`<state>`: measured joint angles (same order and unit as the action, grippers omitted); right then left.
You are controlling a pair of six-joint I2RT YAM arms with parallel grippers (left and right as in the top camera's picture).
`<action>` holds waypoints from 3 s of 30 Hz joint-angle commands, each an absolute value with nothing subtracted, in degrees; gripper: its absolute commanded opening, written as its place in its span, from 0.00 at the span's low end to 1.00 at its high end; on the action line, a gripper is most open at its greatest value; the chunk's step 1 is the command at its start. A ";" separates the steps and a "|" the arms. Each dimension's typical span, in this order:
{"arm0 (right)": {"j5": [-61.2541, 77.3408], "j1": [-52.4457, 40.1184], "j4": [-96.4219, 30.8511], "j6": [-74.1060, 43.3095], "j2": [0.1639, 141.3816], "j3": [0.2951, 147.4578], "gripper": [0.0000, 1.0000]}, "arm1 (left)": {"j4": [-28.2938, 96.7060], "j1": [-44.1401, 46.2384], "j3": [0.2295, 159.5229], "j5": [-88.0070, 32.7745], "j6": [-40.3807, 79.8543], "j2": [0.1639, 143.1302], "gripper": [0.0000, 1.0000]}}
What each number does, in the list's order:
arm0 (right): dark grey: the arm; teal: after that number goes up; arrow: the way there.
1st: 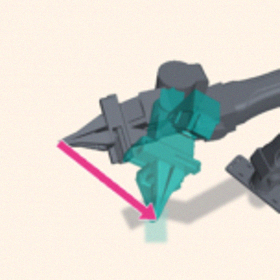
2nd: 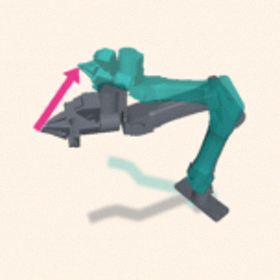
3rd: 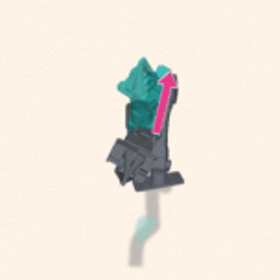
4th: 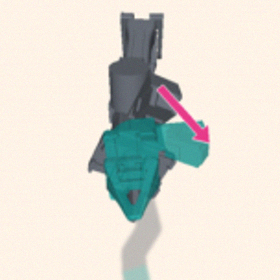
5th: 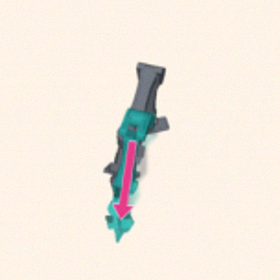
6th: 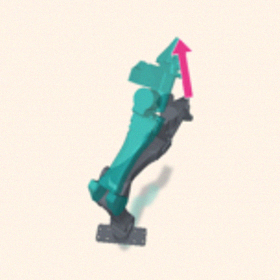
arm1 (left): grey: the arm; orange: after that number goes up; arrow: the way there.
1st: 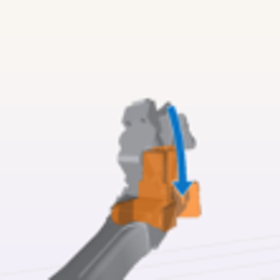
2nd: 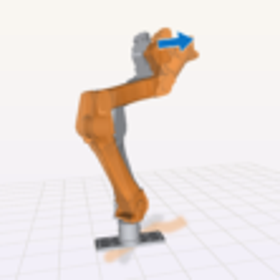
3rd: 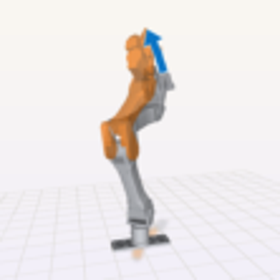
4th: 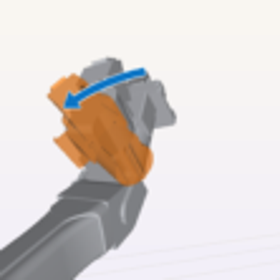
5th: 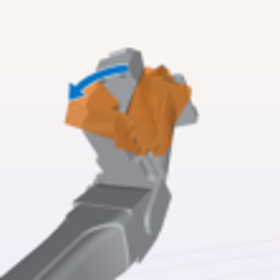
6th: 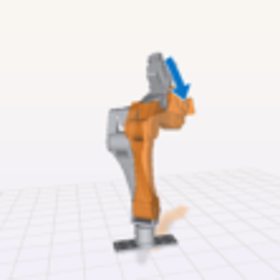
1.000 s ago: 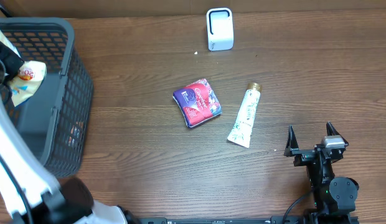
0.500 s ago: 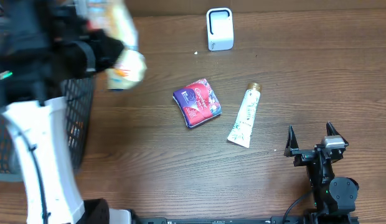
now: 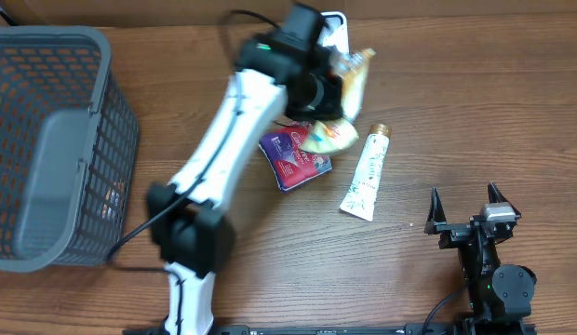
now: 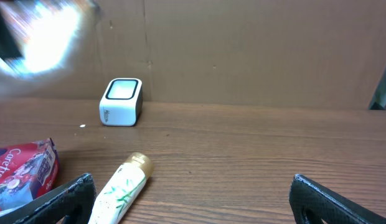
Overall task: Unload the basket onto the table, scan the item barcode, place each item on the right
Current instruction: 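Lift the wipes pack out and carry it to the white scanner, then hold the pack under the scanner, then release it on the table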
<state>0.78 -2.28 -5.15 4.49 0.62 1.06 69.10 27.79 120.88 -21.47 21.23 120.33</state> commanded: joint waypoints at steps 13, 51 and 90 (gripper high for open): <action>0.23 -2.17 -4.84 4.54 0.16 0.47 1.00 | 65.43 33.36 120.81 -17.39 22.28 130.72 0.42; 0.23 -2.17 -4.86 4.56 0.16 0.47 1.00 | 62.39 37.85 113.32 -0.93 34.52 133.25 0.04; 0.23 -2.17 -4.86 4.56 0.16 0.47 1.00 | 96.79 12.29 164.75 -7.79 20.60 111.33 0.78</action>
<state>0.78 -2.28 -5.19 4.49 0.62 1.06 96.62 15.55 163.61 -10.98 21.96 115.42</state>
